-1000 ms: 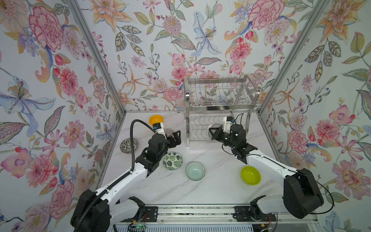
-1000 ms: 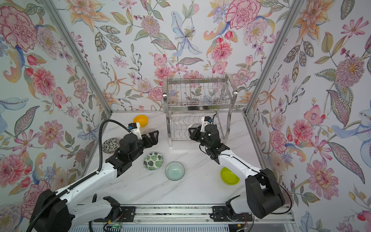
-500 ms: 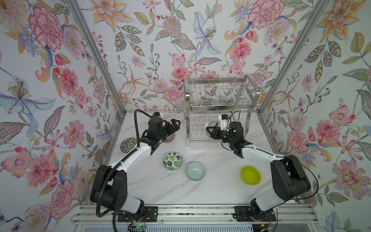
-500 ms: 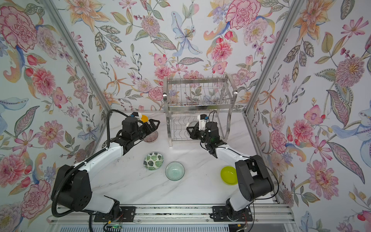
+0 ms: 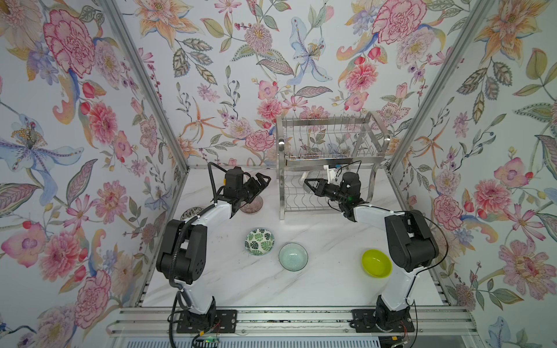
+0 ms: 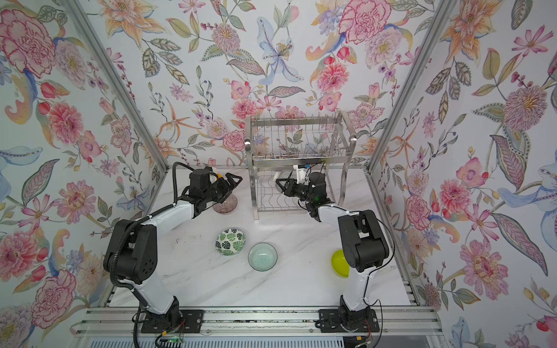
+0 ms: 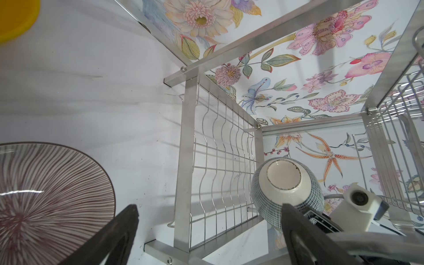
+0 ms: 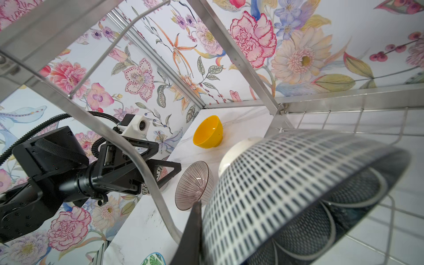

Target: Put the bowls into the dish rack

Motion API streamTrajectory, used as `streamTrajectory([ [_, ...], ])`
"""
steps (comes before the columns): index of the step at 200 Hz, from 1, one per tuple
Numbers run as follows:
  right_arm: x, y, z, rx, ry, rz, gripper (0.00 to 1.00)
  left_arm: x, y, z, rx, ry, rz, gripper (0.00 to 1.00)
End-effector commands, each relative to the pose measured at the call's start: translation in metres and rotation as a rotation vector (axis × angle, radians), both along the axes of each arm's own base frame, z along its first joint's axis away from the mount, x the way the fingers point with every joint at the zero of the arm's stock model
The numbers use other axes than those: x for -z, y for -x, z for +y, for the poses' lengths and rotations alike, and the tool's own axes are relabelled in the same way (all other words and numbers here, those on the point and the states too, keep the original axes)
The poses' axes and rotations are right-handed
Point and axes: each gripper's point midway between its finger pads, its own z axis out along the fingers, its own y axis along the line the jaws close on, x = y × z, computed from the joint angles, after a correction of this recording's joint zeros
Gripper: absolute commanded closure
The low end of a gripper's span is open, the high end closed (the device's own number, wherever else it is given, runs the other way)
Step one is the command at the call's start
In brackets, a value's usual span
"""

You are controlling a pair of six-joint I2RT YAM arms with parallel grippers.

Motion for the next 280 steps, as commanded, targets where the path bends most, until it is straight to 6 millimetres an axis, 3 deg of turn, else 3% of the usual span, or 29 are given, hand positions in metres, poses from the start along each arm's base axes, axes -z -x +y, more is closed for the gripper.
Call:
streamTrajectory([
  [1, -0.04, -0.008, 0.004, -0.07, -0.086, -0.124, 1.0, -0.014, -0.008, -0.008, 0.059, 0.015, -0.041, 0.01],
  [51, -0.014, -0.036, 0.019, -0.161, -0.123, -0.088, 1.0, 0.004, -0.003, -0.016, 0.115, 0.041, -0.04, 0.01],
  [96, 0.003, -0.059, 0.031, -0.223, -0.091, -0.048, 1.0, -0.002, 0.0, -0.016, 0.128, 0.04, -0.054, 0.01],
  [158, 0.025, -0.085, 0.047, -0.293, -0.081, 0.012, 1.0, 0.01, -0.001, -0.012, 0.113, 0.049, -0.019, 0.01],
  [280, 0.048, -0.094, 0.079, -0.394, -0.012, 0.056, 1.0, 0.017, 0.0, -0.012, 0.108, 0.063, 0.007, 0.01],
])
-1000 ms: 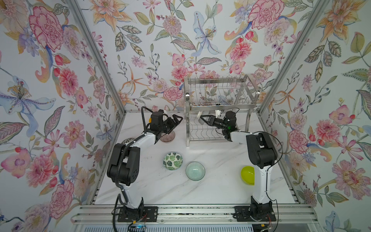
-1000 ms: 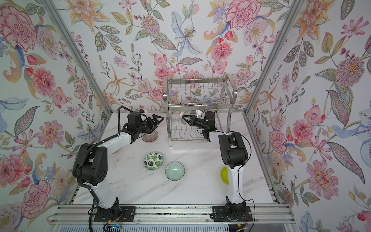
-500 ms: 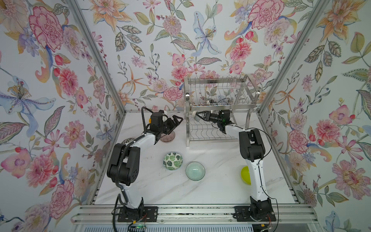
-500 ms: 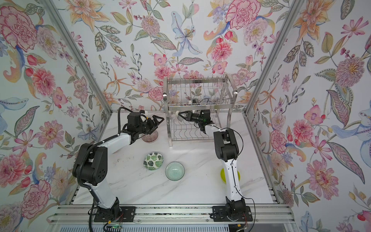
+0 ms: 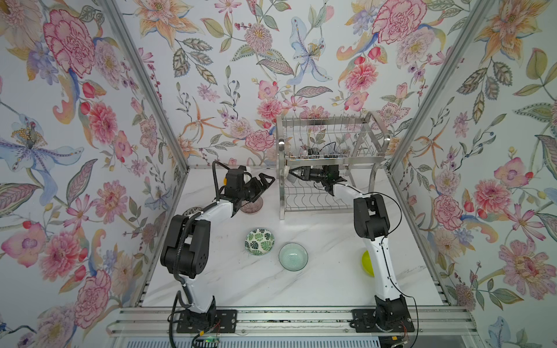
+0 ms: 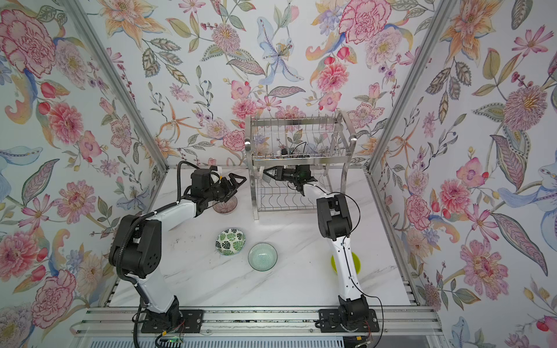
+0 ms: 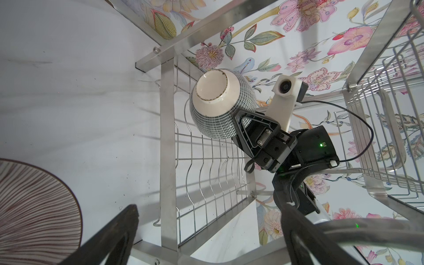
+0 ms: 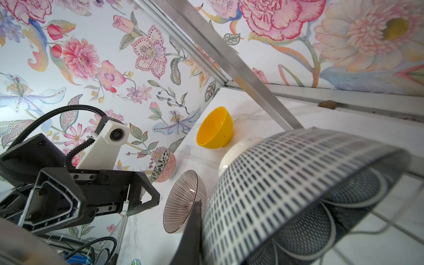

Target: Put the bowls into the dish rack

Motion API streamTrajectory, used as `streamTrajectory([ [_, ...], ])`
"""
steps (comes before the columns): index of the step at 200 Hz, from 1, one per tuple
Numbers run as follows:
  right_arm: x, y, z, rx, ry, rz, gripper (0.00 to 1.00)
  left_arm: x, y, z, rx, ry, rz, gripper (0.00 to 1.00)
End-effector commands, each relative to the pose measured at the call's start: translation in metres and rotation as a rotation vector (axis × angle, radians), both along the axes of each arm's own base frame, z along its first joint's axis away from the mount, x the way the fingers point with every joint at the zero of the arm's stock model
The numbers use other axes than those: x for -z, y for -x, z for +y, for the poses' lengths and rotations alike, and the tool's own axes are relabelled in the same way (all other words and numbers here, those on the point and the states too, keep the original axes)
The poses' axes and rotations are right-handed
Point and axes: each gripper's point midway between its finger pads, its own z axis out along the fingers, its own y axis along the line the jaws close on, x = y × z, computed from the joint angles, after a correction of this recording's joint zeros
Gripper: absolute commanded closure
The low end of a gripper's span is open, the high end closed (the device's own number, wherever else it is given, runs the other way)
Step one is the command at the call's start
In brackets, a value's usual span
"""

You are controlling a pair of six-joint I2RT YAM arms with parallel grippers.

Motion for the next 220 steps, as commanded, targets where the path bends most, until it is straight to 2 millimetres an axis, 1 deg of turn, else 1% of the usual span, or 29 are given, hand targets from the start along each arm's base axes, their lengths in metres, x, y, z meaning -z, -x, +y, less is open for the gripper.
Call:
streamTrajectory([
  [1, -0.003, 0.003, 0.008, -0.056, 0.004, -0.032, 1.0, 0.012, 0.0, 0.002, 0.0, 0.007, 0.027, 0.01],
  [22, 0.0, 0.002, 0.009, -0.063, 0.009, -0.024, 1.0, 0.011, 0.0, 0.002, 0.002, 0.008, 0.026, 0.01],
  [40, 0.005, 0.002, 0.01, -0.062, 0.033, -0.013, 1.0, 0.01, 0.0, 0.003, 0.0, 0.009, 0.024, 0.01],
  [46, 0.01, 0.002, 0.011, -0.06, 0.048, -0.001, 1.0, 0.009, 0.0, 0.003, 0.001, 0.009, 0.023, 0.01],
  [47, 0.008, 0.001, 0.011, -0.059, 0.048, -0.009, 1.0, 0.009, 0.0, 0.003, 0.0, 0.009, 0.023, 0.01],
  [52, 0.012, 0.002, 0.011, -0.06, 0.061, 0.008, 1.0, 0.008, 0.0, 0.003, 0.001, 0.009, 0.02, 0.01],
  [74, 0.013, -0.001, 0.01, -0.051, 0.077, 0.015, 1.0, 0.006, 0.0, 0.003, -0.001, 0.006, 0.015, 0.01],
  [105, 0.026, -0.003, 0.008, -0.035, 0.145, 0.034, 1.0, 0.006, 0.001, 0.004, -0.001, 0.003, 0.013, 0.01],
  [159, 0.031, -0.006, 0.008, -0.029, 0.162, 0.045, 1.0, 0.006, 0.001, 0.004, -0.003, 0.002, 0.014, 0.01],
  [173, 0.033, -0.007, 0.008, -0.03, 0.166, 0.049, 0.96, 0.006, 0.001, 0.004, -0.004, 0.001, 0.014, 0.01],
  [220, 0.039, -0.006, 0.011, -0.026, 0.181, 0.054, 0.91, 0.007, 0.0, 0.004, -0.004, 0.001, 0.017, 0.01],
])
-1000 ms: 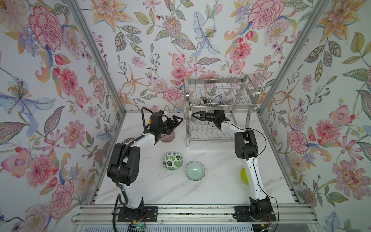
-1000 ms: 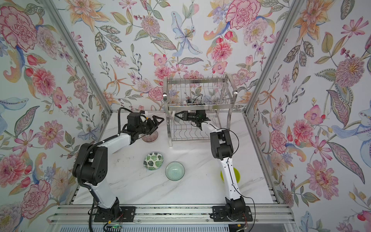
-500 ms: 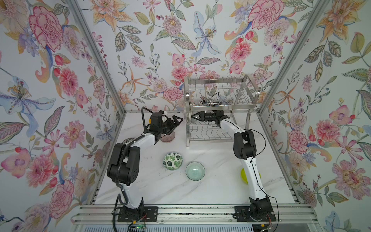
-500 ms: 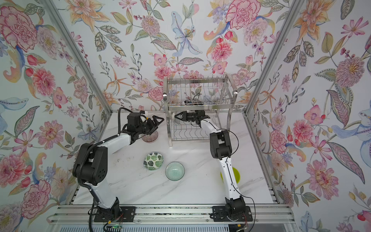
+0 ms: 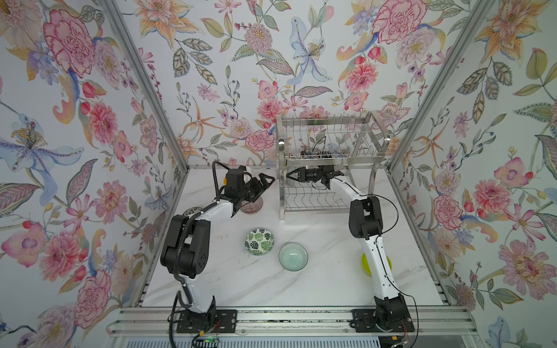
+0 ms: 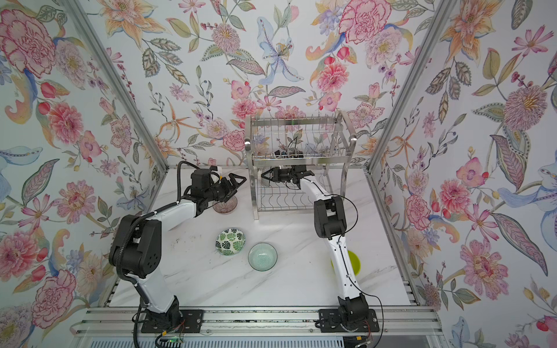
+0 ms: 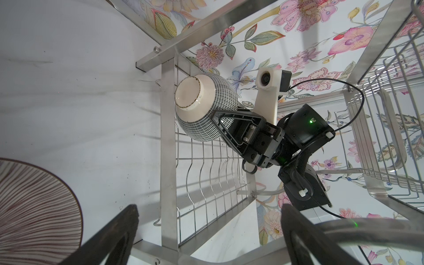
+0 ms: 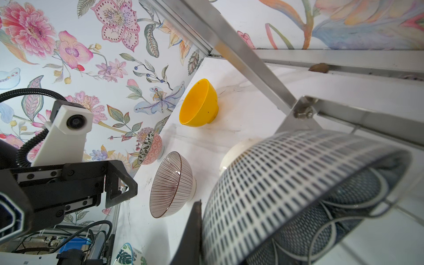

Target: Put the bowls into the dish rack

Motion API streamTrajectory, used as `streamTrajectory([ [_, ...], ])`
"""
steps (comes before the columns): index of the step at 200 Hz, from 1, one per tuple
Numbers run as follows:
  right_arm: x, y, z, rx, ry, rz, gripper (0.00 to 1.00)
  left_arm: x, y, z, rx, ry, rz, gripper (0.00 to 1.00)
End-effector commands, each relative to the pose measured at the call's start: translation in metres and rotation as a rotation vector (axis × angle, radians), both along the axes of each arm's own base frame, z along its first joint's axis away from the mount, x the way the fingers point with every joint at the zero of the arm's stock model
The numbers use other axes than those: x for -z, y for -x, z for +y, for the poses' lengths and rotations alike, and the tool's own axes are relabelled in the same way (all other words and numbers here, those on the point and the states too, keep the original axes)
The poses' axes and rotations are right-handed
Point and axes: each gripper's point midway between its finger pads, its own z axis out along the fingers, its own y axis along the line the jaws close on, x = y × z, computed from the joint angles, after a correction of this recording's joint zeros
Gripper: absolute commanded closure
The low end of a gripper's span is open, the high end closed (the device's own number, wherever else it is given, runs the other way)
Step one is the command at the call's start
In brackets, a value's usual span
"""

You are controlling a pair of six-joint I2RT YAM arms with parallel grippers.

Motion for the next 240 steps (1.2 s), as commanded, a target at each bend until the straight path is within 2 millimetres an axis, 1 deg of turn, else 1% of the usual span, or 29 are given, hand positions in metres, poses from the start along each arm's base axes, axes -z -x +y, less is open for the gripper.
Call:
streamTrajectory([
  [1, 0.012, -0.005, 0.003, 0.011, 0.024, -0.026, 0.91, 0.007, 0.0, 0.005, -0.005, 0.001, 0.017, 0.01],
  [15, 0.013, -0.006, 0.003, 0.015, 0.028, -0.026, 0.89, 0.008, 0.001, 0.004, -0.003, 0.001, 0.018, 0.01],
  [35, 0.014, -0.005, 0.004, 0.014, 0.033, -0.023, 0.88, 0.007, 0.001, 0.004, -0.004, 0.001, 0.017, 0.01],
  [50, 0.017, -0.006, 0.003, 0.021, 0.046, -0.023, 0.83, 0.006, 0.001, 0.004, -0.004, 0.001, 0.015, 0.01],
  [90, 0.023, -0.007, 0.004, 0.031, 0.067, -0.022, 0.81, 0.005, 0.001, 0.004, -0.006, -0.001, 0.013, 0.01],
  [147, 0.023, -0.007, 0.005, 0.029, 0.068, -0.02, 0.78, 0.004, 0.001, 0.005, -0.006, -0.002, 0.011, 0.01],
  [176, 0.019, -0.008, 0.006, 0.036, 0.053, -0.025, 0.77, 0.004, 0.001, 0.004, -0.006, -0.003, 0.011, 0.01],
  [209, 0.008, -0.011, 0.006, 0.067, 0.012, -0.035, 0.71, 0.004, 0.001, 0.005, -0.007, -0.007, 0.01, 0.01],
  [240, 0.004, -0.011, 0.006, 0.076, -0.014, -0.031, 0.69, 0.004, 0.001, 0.007, -0.01, -0.011, 0.01, 0.01],
])
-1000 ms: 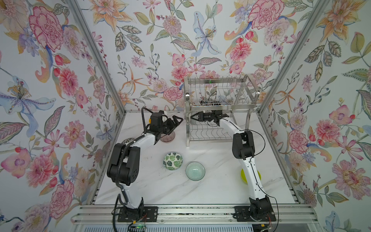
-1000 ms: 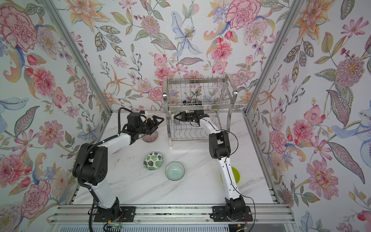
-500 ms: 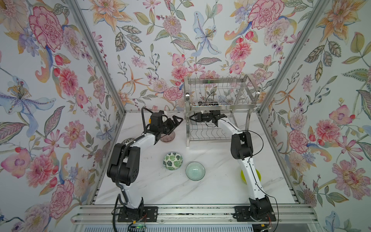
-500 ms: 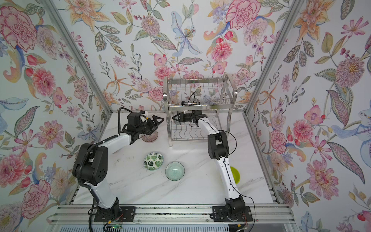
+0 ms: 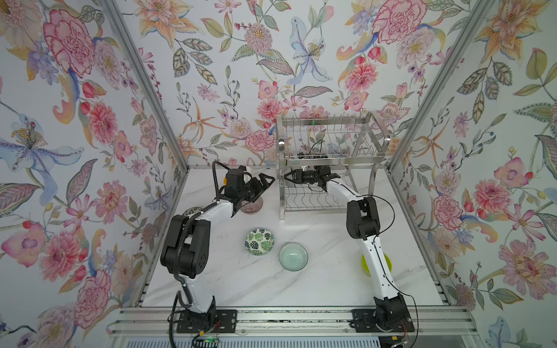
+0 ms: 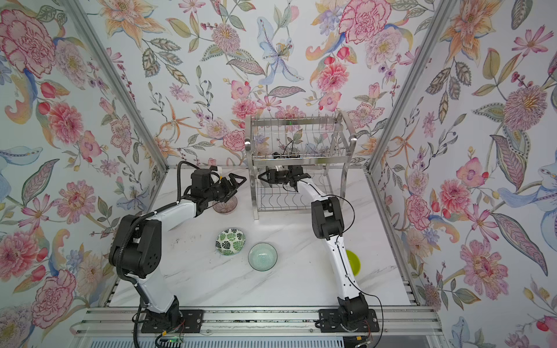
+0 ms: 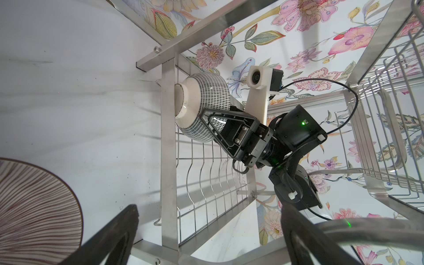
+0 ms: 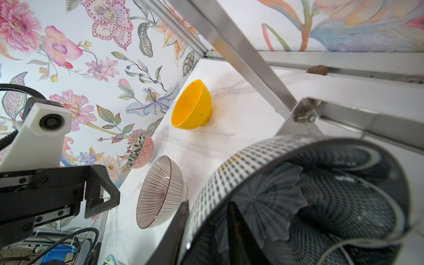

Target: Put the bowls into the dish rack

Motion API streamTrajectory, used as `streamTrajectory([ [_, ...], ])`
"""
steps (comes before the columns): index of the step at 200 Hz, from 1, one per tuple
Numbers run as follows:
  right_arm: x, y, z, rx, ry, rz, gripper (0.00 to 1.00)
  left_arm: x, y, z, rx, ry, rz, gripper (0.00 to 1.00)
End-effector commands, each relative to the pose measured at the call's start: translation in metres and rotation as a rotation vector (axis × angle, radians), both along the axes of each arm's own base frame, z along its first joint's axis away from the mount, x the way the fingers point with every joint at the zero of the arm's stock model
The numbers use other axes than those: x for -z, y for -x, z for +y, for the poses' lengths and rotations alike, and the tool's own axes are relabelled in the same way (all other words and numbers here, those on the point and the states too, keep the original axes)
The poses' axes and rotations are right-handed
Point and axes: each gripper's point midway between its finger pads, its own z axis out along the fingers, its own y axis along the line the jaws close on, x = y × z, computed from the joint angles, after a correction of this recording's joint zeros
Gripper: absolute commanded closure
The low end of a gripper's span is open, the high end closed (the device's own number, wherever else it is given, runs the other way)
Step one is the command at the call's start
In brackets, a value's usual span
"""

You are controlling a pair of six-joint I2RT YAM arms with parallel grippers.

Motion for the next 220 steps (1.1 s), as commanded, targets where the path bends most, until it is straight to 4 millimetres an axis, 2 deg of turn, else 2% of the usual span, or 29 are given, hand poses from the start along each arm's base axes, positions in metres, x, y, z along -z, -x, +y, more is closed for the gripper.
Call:
streamTrajectory([
  [1, -0.011, -0.006, -0.005, 0.048, -0.015, 0.0, 0.69, 0.004, 0.0, 0.007, -0.01, -0.01, 0.008, 0.01],
  [88, -0.025, -0.002, -0.013, 0.086, -0.034, -0.052, 0.61, 0.002, 0.001, 0.007, -0.01, -0.022, 0.003, 0.01],
  [120, -0.031, 0.001, -0.016, 0.095, -0.051, -0.07, 0.54, 0.002, 0.001, 0.008, -0.011, -0.026, 0.002, 0.01],
  [149, -0.04, 0.004, -0.023, 0.113, -0.079, -0.102, 0.47, -0.001, 0.001, 0.008, -0.011, -0.026, -0.006, 0.01],
  [220, -0.058, 0.017, -0.043, 0.171, -0.137, -0.147, 0.39, -0.003, 0.001, 0.009, -0.011, -0.037, -0.012, 0.01],
])
